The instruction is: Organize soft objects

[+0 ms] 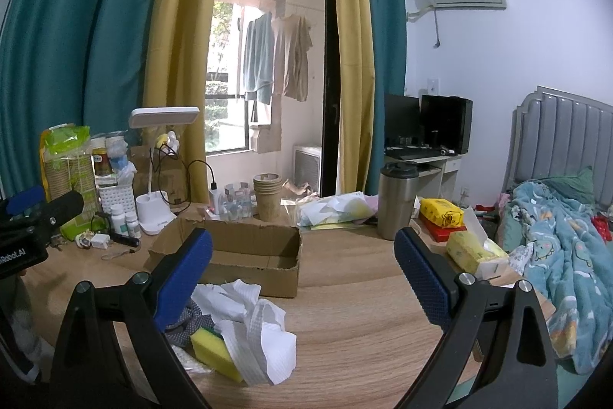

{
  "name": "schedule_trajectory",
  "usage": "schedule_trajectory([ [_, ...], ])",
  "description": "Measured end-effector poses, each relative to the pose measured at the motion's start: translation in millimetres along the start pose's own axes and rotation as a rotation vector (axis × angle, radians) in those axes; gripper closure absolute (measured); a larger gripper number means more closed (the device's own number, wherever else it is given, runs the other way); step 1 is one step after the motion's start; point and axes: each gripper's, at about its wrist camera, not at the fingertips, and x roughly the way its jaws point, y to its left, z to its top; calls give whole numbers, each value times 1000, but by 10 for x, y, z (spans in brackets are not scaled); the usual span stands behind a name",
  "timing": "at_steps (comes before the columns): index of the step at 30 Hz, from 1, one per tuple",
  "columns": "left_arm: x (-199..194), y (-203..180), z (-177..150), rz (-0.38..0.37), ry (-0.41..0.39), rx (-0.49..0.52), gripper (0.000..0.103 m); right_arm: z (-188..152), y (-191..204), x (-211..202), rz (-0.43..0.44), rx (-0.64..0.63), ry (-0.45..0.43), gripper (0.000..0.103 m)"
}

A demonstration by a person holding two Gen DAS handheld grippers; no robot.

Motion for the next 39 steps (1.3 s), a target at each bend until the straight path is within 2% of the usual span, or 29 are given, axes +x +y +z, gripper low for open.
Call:
schedule_trajectory([
  [15, -67, 5, -7, -22, -28, 6, 1, -44, 53, 13, 6, -11, 13, 5],
  [39, -85, 14, -6, -23, -32, 3, 1, -60, 60, 36, 4, -6, 8, 5],
])
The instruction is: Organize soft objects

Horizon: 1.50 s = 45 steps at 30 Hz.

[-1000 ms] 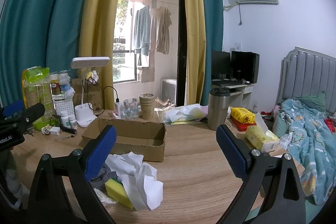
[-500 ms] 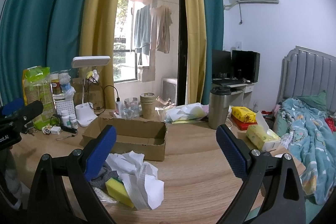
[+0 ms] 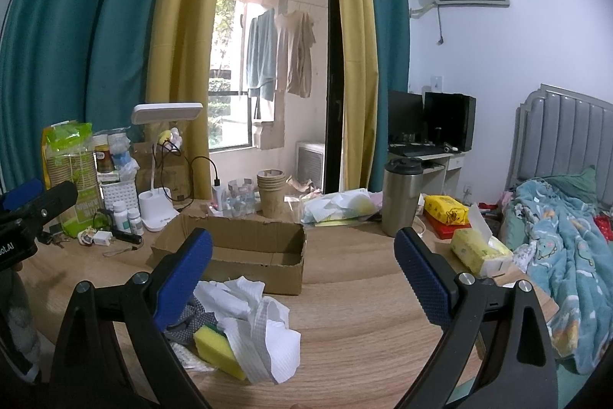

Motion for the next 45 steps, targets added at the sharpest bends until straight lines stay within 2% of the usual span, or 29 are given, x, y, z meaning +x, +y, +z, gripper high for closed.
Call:
schedule_trajectory([
  [31, 33, -20, 10, -1, 17, -15, 1, 9, 50, 68, 12, -1, 18, 5],
  [34, 76, 15, -38, 0, 39, -21, 1, -33, 42, 122, 18, 2, 37, 5],
  [45, 413, 85, -349, -7, 195, -38, 1, -321, -67, 455, 37, 32, 158, 5],
])
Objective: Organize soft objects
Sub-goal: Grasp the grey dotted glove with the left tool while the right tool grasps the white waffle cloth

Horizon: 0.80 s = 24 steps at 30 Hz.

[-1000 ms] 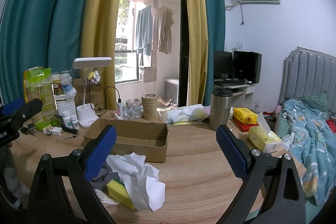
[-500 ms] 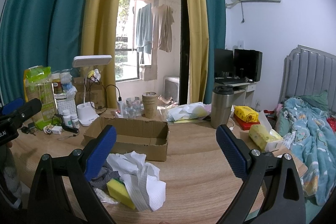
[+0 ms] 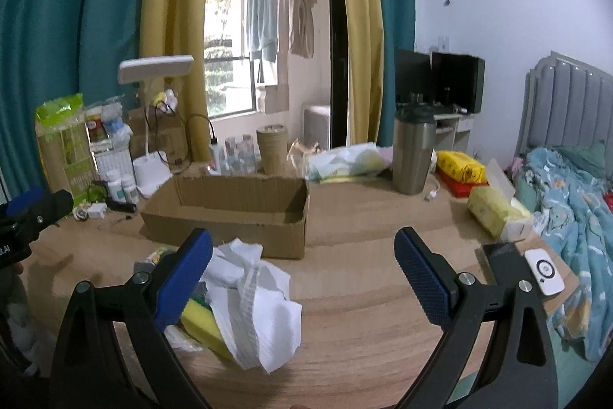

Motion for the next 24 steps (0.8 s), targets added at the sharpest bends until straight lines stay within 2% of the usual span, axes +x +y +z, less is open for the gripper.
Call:
schedule_trajectory([
  [12, 501, 10, -283, -36, 159, 24, 1, -192, -66, 400, 34, 22, 103, 5],
  [24, 881, -182, -351, -102, 250, 102, 1, -320, -102, 635, 91, 39, 156, 5],
])
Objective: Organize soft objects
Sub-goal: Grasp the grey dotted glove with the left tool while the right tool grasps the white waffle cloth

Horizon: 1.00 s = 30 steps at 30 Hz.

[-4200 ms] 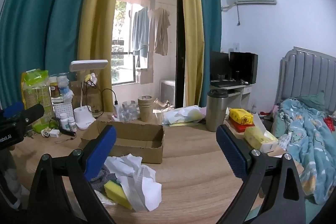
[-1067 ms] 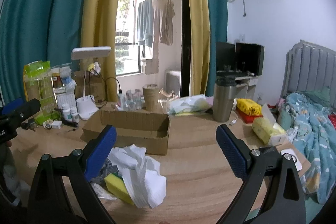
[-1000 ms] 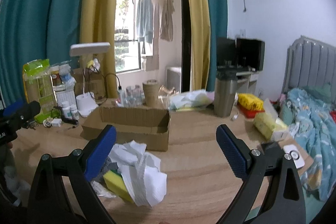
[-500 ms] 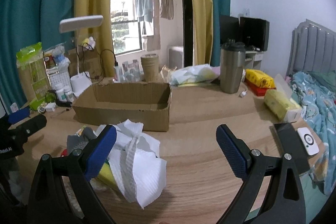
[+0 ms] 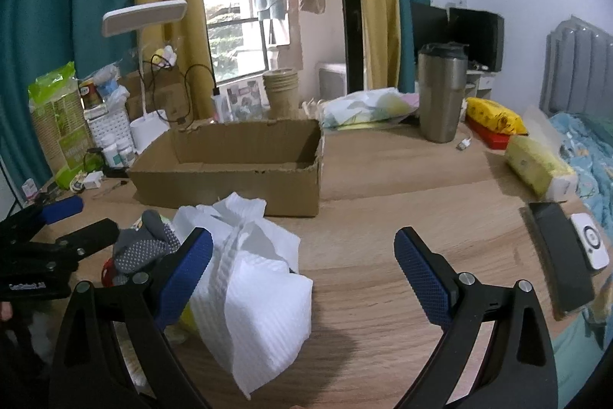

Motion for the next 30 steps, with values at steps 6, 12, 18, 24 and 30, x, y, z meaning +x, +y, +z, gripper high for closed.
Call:
schedule_trajectory([
  [6, 150, -63, 50, -10, 38, 40, 1, 0, -4, 55, 79, 16, 16, 6],
  [12, 333, -63, 21, -48, 125, 34, 1, 3, 58, 65, 150, 8, 22, 6],
  [18, 361, -95, -26, -52, 145, 57, 31, -28, 129, 150, 193, -3, 61, 34],
  [24, 415, -163, -66, -73, 178, 90, 54, -60, 143, 199, 243, 1, 88, 75],
  [30, 420, -223, -91, -93, 189, 109, 74, -92, 122, 252, 285, 22, 127, 91],
])
